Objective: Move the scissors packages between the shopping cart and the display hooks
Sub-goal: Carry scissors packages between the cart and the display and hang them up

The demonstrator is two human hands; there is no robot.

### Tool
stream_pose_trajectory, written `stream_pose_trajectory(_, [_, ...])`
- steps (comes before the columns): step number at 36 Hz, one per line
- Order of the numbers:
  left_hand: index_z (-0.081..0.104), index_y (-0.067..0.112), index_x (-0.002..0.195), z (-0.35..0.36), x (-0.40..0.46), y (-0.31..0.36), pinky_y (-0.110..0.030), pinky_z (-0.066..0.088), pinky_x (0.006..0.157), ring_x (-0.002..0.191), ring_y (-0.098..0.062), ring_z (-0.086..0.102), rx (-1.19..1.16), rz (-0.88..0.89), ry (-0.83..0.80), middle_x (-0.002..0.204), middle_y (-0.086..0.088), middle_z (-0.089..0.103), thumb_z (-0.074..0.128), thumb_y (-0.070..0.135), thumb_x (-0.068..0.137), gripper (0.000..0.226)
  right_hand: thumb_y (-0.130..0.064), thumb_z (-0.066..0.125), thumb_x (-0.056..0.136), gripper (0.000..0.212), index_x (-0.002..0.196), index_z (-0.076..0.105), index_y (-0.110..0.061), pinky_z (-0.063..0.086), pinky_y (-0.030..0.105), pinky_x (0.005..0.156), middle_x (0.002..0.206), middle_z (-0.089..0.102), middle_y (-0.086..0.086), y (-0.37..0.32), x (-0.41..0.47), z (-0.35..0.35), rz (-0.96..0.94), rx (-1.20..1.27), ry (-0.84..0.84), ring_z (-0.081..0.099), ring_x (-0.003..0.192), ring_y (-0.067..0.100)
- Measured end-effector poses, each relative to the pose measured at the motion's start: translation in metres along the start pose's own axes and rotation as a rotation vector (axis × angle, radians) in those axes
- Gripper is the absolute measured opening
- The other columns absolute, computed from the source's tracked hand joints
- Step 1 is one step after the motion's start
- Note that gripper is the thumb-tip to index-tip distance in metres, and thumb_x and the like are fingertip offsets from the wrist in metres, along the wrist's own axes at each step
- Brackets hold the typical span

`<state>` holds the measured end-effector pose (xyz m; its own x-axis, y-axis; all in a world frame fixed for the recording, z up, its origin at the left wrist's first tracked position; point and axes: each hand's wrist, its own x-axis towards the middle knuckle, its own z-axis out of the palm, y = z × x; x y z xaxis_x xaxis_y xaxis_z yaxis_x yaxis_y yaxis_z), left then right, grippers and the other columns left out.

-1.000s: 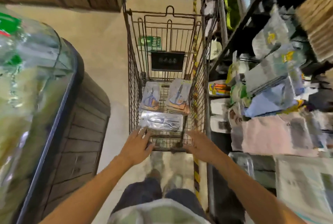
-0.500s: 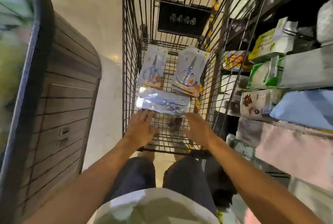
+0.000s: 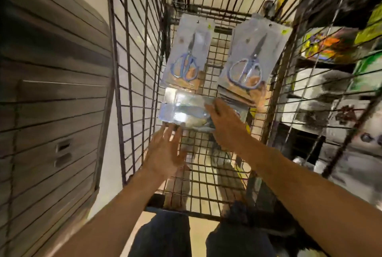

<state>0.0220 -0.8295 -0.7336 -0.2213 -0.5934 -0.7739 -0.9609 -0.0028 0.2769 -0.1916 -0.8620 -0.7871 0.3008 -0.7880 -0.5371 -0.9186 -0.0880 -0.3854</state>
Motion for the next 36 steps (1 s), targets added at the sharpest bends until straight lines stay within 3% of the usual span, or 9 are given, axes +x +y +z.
stream_pose_trajectory(4, [-0.003, 0.034, 0.162, 0.015, 0.006, -0.005, -0.042, -0.002, 0.128, 0.157, -0.021, -0.012, -0.05, -0.021, -0.041, 0.171, 0.003, -0.005, 0.034, 0.055, 0.104, 0.072, -0.01, 0.062, 0.091, 0.089, 0.162, 0.009, -0.016, 0.014, 0.047, 0.124, 0.166, 0.009, 0.022, 0.002, 0.007, 0.014, 0.06, -0.127, -0.058, 0.007, 0.154, 0.038])
stream_pose_trajectory(8, [0.005, 0.032, 0.162, 0.021, 0.004, -0.007, -0.042, 0.004, 0.128, 0.157, -0.024, -0.007, -0.064, -0.033, -0.034, 0.171, 0.001, 0.002, 0.041, 0.052, 0.103, 0.072, -0.036, 0.081, 0.076, 0.088, 0.151, 0.041, -0.011, 0.037, 0.049, 0.115, 0.146, 0.047, 0.027, 0.002, 0.004, 0.017, 0.033, -0.234, 0.022, 0.042, 0.138, 0.042])
stream_pose_trajectory(10, [0.012, 0.032, 0.161, 0.02, 0.002, -0.006, -0.041, 0.006, 0.128, 0.157, -0.023, -0.005, -0.112, -0.038, -0.029, 0.17, 0.003, 0.006, 0.042, 0.049, 0.103, 0.068, -0.037, 0.086, 0.071, 0.093, 0.149, 0.04, -0.014, 0.045, 0.045, 0.109, 0.141, 0.05, 0.021, 0.004, 0.0, 0.018, 0.025, -0.282, 0.0, 0.047, 0.131, 0.038])
stream_pose_trajectory(16, [0.019, 0.028, 0.161, 0.015, -0.002, -0.004, -0.038, 0.011, 0.127, 0.156, -0.023, 0.008, -0.179, -0.012, -0.02, 0.168, 0.001, 0.019, 0.045, 0.046, 0.104, 0.065, -0.019, 0.088, 0.068, 0.095, 0.148, 0.037, -0.021, 0.055, 0.042, 0.095, 0.134, 0.056, 0.013, 0.007, -0.006, 0.014, 0.053, -0.038, 0.039, 0.057, 0.12, 0.033])
stream_pose_trajectory(20, [0.023, 0.024, 0.16, 0.015, -0.002, -0.007, -0.032, 0.015, 0.123, 0.152, -0.02, 0.019, -0.211, 0.015, -0.01, 0.165, 0.0, 0.027, 0.051, 0.04, 0.103, 0.065, -0.027, 0.071, 0.089, 0.078, 0.155, 0.031, -0.028, 0.053, 0.035, 0.082, 0.124, 0.066, 0.005, 0.011, -0.012, 0.001, 0.037, 0.14, -0.111, 0.063, 0.111, 0.029])
stream_pose_trajectory(26, [0.011, 0.029, 0.162, 0.005, -0.012, 0.004, -0.03, 0.022, 0.119, 0.151, -0.02, 0.024, -0.389, -0.048, -0.024, 0.166, 0.003, 0.023, 0.059, 0.03, 0.101, 0.077, -0.022, 0.061, 0.096, 0.05, 0.144, 0.046, -0.026, 0.052, 0.036, 0.086, 0.117, 0.068, 0.006, 0.017, -0.034, -0.006, 0.117, 0.282, -0.194, 0.067, 0.103, 0.029])
stream_pose_trajectory(30, [0.005, 0.035, 0.157, -0.007, -0.02, 0.013, -0.015, 0.015, 0.11, 0.144, 0.0, 0.02, -0.58, -0.026, 0.015, 0.162, 0.009, 0.022, 0.063, 0.02, 0.099, 0.084, -0.015, 0.057, 0.099, 0.043, 0.14, 0.053, -0.027, 0.055, 0.037, 0.083, 0.112, 0.072, 0.005, 0.013, -0.06, -0.015, 0.15, 0.496, -0.067, 0.068, 0.098, 0.025])
stream_pose_trajectory(34, [0.004, 0.037, 0.159, -0.014, -0.02, 0.022, -0.038, 0.031, 0.121, 0.148, -0.016, 0.033, -0.869, -0.07, 0.069, 0.164, 0.005, 0.028, 0.07, 0.051, 0.082, 0.102, -0.025, 0.061, 0.1, 0.04, 0.138, 0.054, -0.038, 0.057, 0.035, 0.092, 0.122, 0.067, -0.017, 0.006, -0.081, -0.029, 0.262, 0.747, 0.025, 0.065, 0.11, 0.006])
stream_pose_trajectory(36, [0.004, 0.039, 0.159, -0.018, -0.017, 0.026, -0.041, 0.048, 0.109, 0.137, -0.018, 0.049, -0.987, -0.084, 0.09, 0.155, 0.002, 0.041, 0.076, 0.058, 0.079, 0.11, -0.032, 0.064, 0.097, 0.032, 0.125, 0.056, -0.046, 0.056, 0.023, 0.085, 0.11, 0.065, -0.028, -0.001, -0.09, -0.041, 0.331, 0.925, 0.045, 0.065, 0.103, -0.007])
